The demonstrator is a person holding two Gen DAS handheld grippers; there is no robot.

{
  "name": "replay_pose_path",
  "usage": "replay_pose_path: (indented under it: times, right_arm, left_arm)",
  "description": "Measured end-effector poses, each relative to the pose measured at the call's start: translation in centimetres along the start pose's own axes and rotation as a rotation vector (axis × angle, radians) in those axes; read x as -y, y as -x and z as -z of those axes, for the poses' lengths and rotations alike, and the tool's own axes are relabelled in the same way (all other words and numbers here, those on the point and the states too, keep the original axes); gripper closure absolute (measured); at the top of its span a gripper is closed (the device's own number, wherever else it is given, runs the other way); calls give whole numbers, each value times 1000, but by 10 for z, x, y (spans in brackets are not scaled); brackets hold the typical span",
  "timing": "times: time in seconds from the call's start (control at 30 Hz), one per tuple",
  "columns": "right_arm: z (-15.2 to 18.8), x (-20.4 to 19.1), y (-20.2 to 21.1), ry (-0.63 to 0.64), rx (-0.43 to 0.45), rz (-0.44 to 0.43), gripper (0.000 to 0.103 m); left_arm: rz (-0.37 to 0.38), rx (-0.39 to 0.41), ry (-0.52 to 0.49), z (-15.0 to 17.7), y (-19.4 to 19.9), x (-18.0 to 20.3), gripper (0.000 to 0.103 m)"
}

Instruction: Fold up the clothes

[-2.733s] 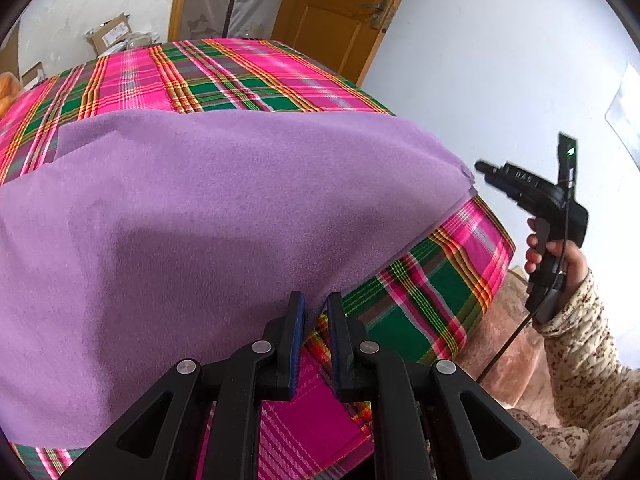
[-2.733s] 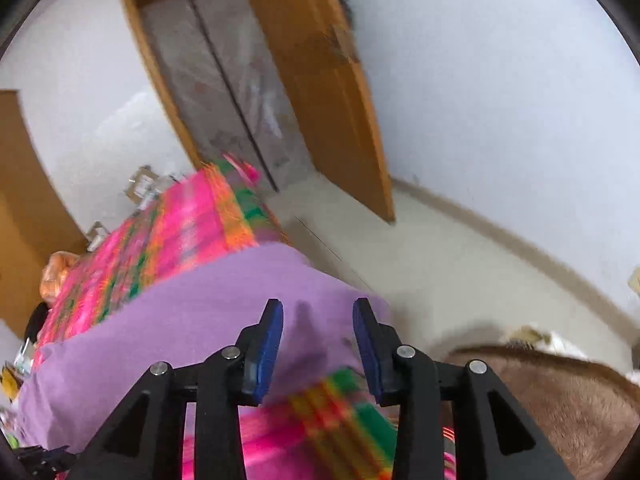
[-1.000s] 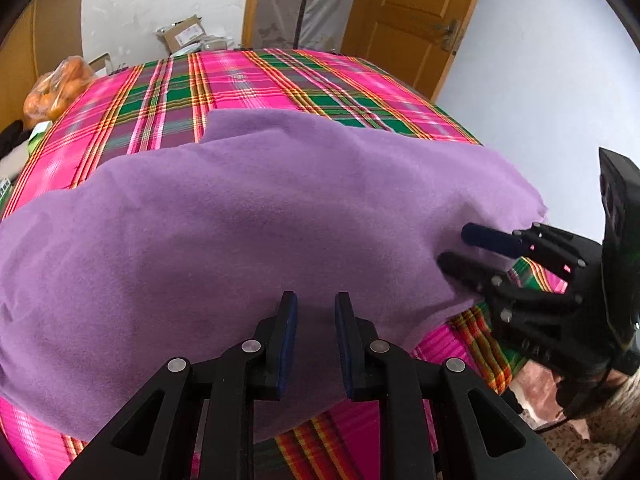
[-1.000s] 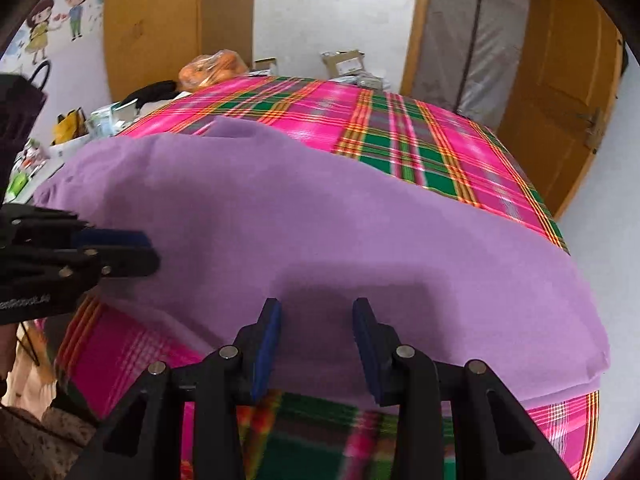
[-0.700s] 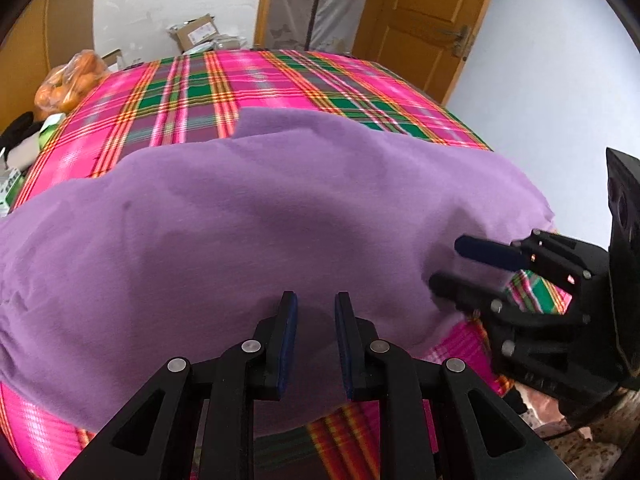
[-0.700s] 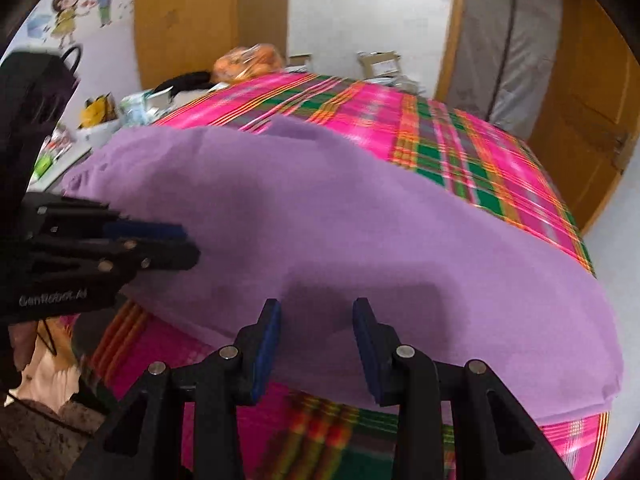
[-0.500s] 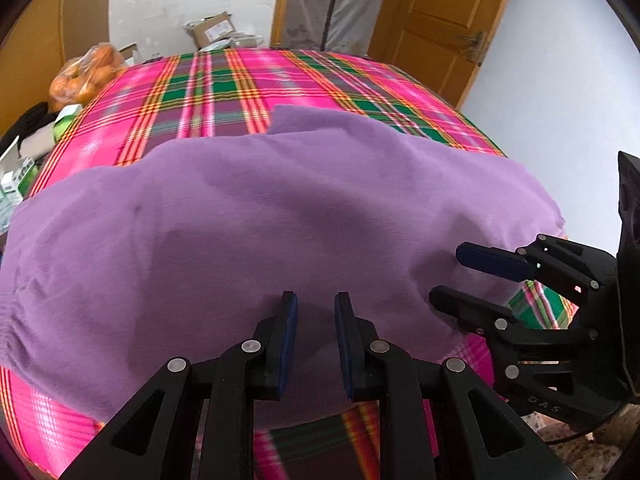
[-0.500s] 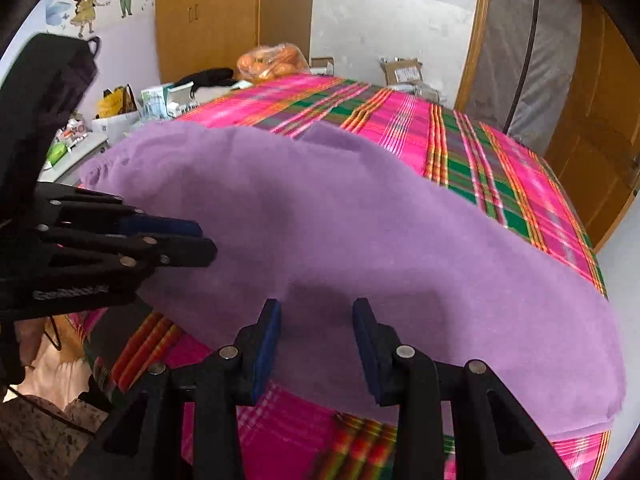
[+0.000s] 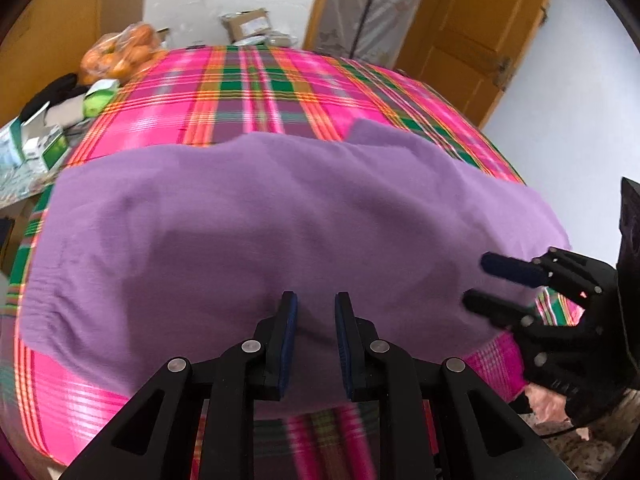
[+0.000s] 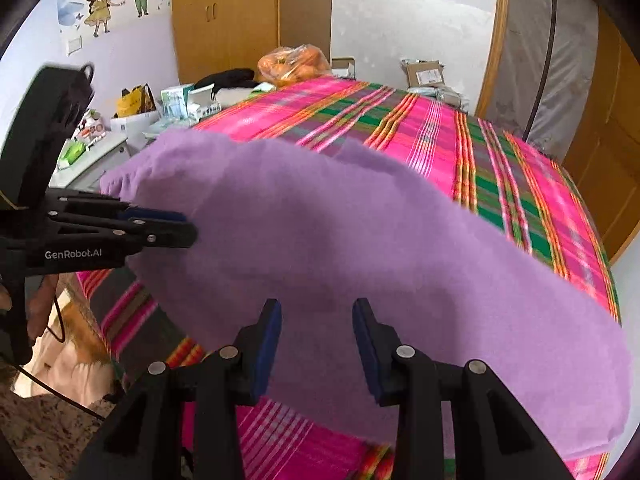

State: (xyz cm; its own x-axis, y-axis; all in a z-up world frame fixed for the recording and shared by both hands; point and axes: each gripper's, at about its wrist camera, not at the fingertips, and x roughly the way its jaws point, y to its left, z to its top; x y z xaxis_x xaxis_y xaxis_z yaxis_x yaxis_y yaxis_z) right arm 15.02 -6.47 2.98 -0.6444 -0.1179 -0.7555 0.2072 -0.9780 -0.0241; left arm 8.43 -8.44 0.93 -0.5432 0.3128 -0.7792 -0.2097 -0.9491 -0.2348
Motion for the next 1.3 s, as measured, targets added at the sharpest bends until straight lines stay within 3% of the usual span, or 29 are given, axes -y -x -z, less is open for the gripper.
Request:
replay_pose_path:
  times: [0.2,0.4,0.63,0.87,1.0,1.2,1.3]
  right_arm:
    - [-42,32,0,-42,50,-5,66]
    - [-84,69,-23,-113,38,-42,66]
    - [-117,90,-59,-168,-33,-211,66]
    - [-127,91,-94,-163,-155,-352,66]
    - [-122,80,-95,-105,-197,-414,74]
    - [-120,81,-101,-68,-245,-378,74]
    - [-125,83,-109,-91,-255,-408,74]
  left_arm:
    - [-76,15,73,-22,3,-36,83]
    - [-135,44,128,-50,9,-67,83]
    - [-167,15,177,-75,-6,-94,83]
    - [-181,-21,207,-80,-22,-107,83]
    - [-181,-39,213,-82,-28,-112,83]
    - [-173,-48,220,-82,-32,-114,83]
    - [-166,-47,230,-82,-32,-116,83]
